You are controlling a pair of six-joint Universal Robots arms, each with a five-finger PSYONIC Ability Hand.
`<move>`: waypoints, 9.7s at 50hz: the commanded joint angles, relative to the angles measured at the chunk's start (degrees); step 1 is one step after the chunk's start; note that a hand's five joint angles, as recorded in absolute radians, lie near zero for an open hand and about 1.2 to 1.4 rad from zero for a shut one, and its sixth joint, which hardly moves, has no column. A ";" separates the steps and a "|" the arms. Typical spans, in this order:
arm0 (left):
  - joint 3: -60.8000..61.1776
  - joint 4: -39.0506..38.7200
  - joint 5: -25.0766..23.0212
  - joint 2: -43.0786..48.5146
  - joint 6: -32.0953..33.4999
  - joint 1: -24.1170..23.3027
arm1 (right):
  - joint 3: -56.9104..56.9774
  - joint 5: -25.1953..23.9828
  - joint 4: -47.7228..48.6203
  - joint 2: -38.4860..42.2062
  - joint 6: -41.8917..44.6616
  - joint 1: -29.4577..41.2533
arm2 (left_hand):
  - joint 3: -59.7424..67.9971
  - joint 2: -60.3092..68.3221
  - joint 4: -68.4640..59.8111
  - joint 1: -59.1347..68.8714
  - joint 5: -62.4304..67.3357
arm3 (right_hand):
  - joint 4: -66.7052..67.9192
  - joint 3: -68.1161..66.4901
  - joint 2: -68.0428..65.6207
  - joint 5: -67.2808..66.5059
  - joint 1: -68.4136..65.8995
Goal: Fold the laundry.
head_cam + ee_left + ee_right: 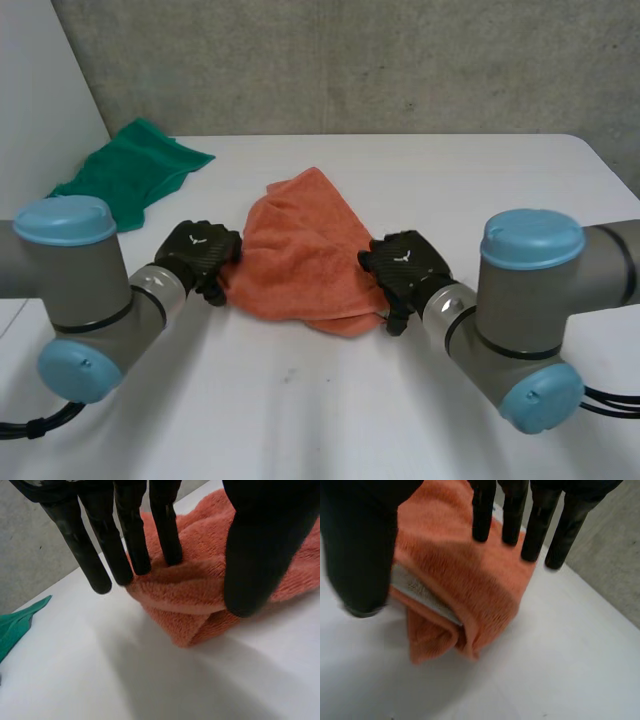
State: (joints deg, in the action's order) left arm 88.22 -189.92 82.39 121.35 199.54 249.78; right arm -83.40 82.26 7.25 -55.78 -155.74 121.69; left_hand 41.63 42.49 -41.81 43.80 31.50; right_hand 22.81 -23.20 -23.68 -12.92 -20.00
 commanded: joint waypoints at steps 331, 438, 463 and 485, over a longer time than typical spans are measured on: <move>-9.92 3.06 12.00 -36.89 8.23 -7.83 | 42.80 -6.06 -25.09 3.07 6.49 -18.76 | 38.37 37.51 -38.19 36.20 38.50 | 57.19 -56.80 -56.32 -57.08 -60.00; 8.19 -18.91 15.34 -11.22 5.77 -2.46 | -11.35 -3.24 -2.42 -7.86 -18.08 -28.88 | 38.37 37.51 -38.19 36.20 38.50 | 1.39 -1.00 -0.53 -1.28 -4.20; 8.28 -17.07 15.43 -14.64 6.48 -0.44 | -2.56 -4.21 -1.89 -1.07 -23.65 -28.70 | 38.37 37.51 -38.19 36.20 38.50 | 57.19 -56.80 -56.32 -57.08 -60.00; 20.67 19.94 4.71 -36.27 29.77 5.98 | -10.91 -1.13 -38.02 -28.06 37.71 -35.12 | 38.37 37.51 -38.19 36.20 38.50 | 57.19 -56.80 -56.32 -57.08 -60.00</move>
State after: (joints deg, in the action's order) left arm 104.37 -172.64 89.33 86.56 224.72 256.17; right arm -93.42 79.20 -26.74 -81.96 -120.49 87.05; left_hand 68.38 68.79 -68.93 65.90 55.80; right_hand 68.24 -67.70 -67.48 -56.78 -57.23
